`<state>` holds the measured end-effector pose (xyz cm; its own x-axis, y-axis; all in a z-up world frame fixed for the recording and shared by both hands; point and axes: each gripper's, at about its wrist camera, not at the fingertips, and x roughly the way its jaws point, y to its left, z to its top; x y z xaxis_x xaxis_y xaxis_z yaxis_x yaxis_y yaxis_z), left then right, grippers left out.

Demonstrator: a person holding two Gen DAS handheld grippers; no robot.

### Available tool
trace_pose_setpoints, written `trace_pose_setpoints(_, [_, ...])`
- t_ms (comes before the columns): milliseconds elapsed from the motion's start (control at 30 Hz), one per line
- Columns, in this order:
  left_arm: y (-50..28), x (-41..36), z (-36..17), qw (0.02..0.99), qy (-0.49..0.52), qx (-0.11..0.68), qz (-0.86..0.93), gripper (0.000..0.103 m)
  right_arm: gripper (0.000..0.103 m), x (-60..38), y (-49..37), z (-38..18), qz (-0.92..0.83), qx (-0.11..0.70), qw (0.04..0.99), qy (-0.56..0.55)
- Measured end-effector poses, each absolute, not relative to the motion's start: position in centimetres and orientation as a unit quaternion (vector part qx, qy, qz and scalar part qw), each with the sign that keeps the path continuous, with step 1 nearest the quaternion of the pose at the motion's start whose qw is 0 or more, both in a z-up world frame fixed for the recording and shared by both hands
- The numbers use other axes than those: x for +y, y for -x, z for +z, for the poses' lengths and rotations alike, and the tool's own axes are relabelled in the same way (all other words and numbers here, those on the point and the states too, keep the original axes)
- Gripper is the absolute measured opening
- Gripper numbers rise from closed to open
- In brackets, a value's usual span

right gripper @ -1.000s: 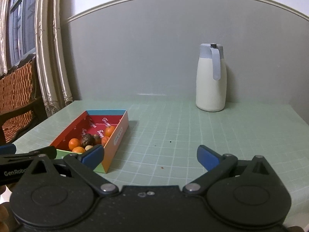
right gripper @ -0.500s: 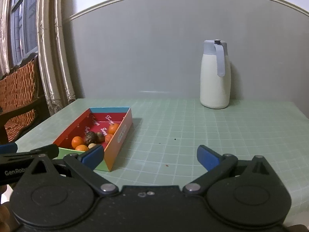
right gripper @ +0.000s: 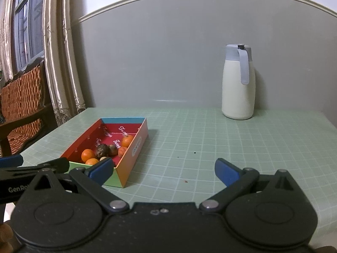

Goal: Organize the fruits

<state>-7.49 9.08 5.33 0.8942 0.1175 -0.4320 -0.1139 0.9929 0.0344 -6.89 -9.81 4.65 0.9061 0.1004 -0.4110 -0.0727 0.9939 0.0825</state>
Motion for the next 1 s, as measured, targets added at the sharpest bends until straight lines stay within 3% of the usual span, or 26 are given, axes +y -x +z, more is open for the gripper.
trace_pose_setpoints(1000, [7.03,9.03,5.37,0.972,-0.005,0.226,0.057,0.103,0.103,-9.27,6.86,4.7,0.053,0.208,0.976,-0.029])
